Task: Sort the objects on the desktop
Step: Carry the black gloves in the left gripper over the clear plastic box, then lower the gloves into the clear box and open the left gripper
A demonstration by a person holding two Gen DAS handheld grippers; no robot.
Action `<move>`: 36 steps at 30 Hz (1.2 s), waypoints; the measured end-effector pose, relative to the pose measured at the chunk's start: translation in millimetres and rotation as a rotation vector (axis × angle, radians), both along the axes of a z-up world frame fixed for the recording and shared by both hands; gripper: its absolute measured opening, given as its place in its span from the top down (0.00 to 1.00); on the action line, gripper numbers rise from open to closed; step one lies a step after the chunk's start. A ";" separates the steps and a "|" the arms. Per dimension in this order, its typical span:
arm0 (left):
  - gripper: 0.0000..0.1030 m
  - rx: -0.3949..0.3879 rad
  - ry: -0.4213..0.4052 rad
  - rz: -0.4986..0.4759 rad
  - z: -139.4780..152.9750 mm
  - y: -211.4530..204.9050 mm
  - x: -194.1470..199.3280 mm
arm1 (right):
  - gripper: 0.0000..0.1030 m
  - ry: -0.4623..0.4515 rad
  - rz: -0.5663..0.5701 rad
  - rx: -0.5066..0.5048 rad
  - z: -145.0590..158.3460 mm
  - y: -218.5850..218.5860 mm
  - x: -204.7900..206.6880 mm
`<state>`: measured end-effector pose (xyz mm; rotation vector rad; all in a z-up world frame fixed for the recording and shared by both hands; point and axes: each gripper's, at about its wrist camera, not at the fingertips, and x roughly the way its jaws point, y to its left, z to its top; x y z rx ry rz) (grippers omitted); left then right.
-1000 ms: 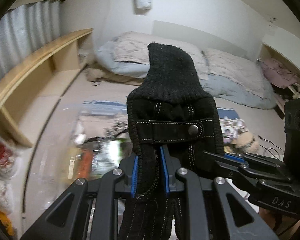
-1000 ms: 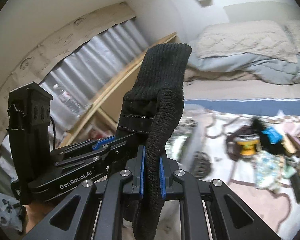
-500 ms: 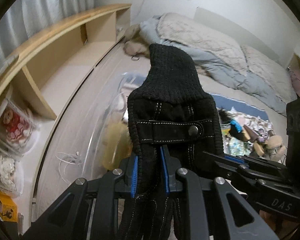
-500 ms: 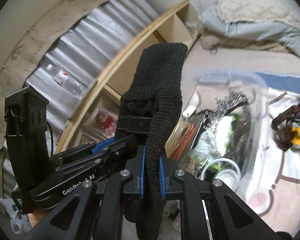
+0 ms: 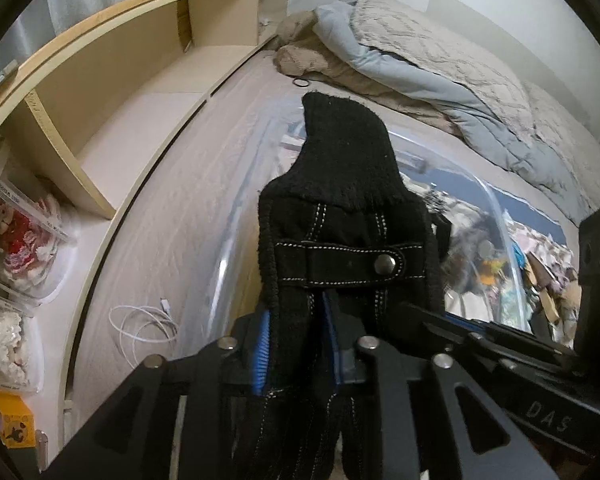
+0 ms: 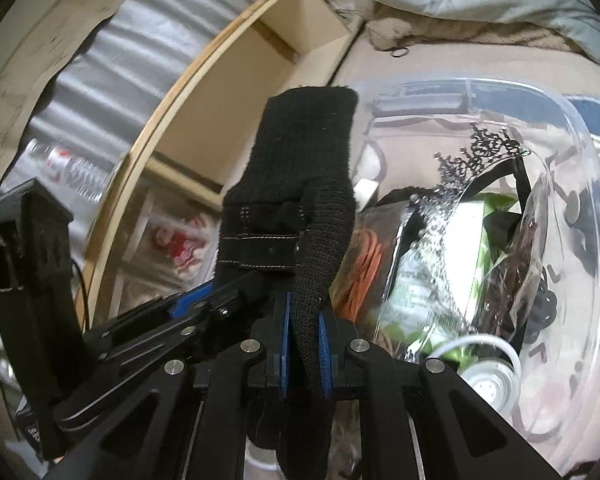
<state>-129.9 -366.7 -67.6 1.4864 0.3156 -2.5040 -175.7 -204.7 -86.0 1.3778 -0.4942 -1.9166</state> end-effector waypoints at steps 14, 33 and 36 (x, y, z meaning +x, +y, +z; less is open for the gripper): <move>0.52 -0.066 0.031 -0.081 9.4 7.9 15.2 | 0.87 -0.062 -0.032 0.075 -37.4 -13.0 -13.2; 0.52 -0.099 0.127 -0.155 35.8 21.2 64.8 | 0.80 0.042 0.041 0.102 -23.1 -26.9 -29.0; 0.52 -0.090 0.129 -0.152 34.8 23.4 68.1 | 0.42 0.158 0.017 0.111 0.9 -15.6 -21.5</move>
